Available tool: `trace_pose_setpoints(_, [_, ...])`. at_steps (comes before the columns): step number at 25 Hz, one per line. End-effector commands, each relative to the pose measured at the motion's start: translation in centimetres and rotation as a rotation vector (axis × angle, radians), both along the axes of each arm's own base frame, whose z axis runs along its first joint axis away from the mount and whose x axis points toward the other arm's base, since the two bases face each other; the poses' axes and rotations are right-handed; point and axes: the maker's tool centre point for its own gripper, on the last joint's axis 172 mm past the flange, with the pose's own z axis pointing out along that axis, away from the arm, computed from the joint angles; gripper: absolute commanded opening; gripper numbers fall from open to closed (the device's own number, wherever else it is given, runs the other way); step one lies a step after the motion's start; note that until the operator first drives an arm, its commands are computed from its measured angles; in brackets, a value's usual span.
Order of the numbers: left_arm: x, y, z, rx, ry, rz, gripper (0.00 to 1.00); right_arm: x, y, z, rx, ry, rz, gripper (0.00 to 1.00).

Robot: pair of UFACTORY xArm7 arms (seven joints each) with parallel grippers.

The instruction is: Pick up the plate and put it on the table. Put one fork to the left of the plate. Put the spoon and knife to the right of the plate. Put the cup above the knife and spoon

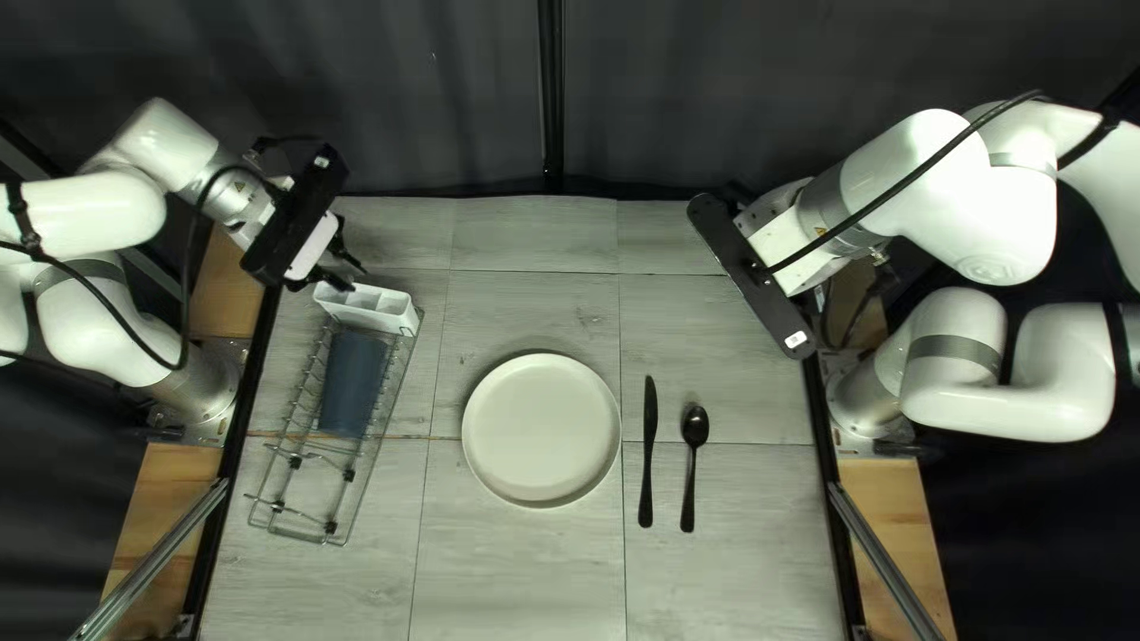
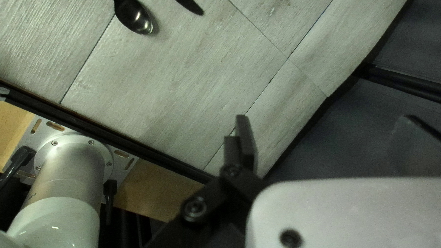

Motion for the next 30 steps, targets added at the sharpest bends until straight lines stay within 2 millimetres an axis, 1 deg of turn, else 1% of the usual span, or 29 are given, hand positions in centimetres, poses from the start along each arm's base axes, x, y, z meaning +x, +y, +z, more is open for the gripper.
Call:
trace_pose_setpoints(1, [1.4,0.5,3.6,-0.059,0.01,0.142,0.0,0.0,0.0,0.0,0.0,0.0,0.0,1.0])
trace_pose_setpoints(3, [1.7,0.5,5.3,-0.112,0.026,0.225,0.0,0.0,0.0,0.0,0.0,0.0,0.0,1.0])
trace_pose_setpoints(6, [2.2,0.5,6.5,-0.148,0.056,0.276,0.0,0.0,0.0,0.0,0.0,0.0,0.0,1.0])
trace_pose_setpoints(14, [2.2,0.5,6.5,-0.148,0.056,0.276,0.0,0.0,0.0,0.0,0.0,0.0,0.0,1.0])
trace_pose_setpoints(15, [2.5,1.0,5.8,-0.176,0.053,0.28,0.0,0.0,0.0,0.0,0.0,0.0,0.0,1.0])
trace_pose_setpoints(16, [3.0,0.9,5.7,-0.183,0.055,0.283,0.0,0.0,0.0,0.0,0.0,0.0,0.0,1.0])
trace_pose_setpoints(18, [5.5,-0.8,5.5,-0.206,0.052,0.315,0.0,0.0,0.0,0.0,0.0,0.0,0.0,1.0])
trace_pose_setpoints(19, [5.9,-1.3,5.5,-0.213,0.051,0.326,0.0,0.0,0.0,0.0,0.0,0.0,0.0,1.0])
trace_pose_setpoints(20, [7.3,-2.6,5.6,-0.233,0.049,0.362,0.0,0.0,0.0,0.0,0.0,0.0,0.0,1.0])
trace_pose_setpoints(21, [7.6,-2.9,5.6,-0.245,0.047,0.379,0.0,0.0,0.0,0.0,0.0,0.0,0.0,1.0])
trace_pose_setpoints(22, [8.3,-3.6,5.4,-0.284,0.053,0.435,0.0,0.0,0.0,0.0,0.0,0.0,0.0,1.0])
trace_pose_setpoints(24, [8.9,-4.4,5.1,-0.343,0.066,0.523,0.0,0.0,0.0,0.0,0.0,0.0,0.0,1.0])
trace_pose_setpoints(25, [9.5,-5.4,4.9,-0.379,0.089,0.582,0.0,0.0,0.0,0.0,0.0,0.0,0.0,1.0])
trace_pose_setpoints(27, [10.0,-6.3,5.2,-0.399,0.121,0.612,0.0,0.0,0.0,0.0,0.0,0.0,0.0,1.0])
trace_pose_setpoints(30, [10.0,-6.3,5.2,-0.399,0.121,0.612,0.0,0.0,0.0,0.0,0.0,0.0,0.0,1.0])
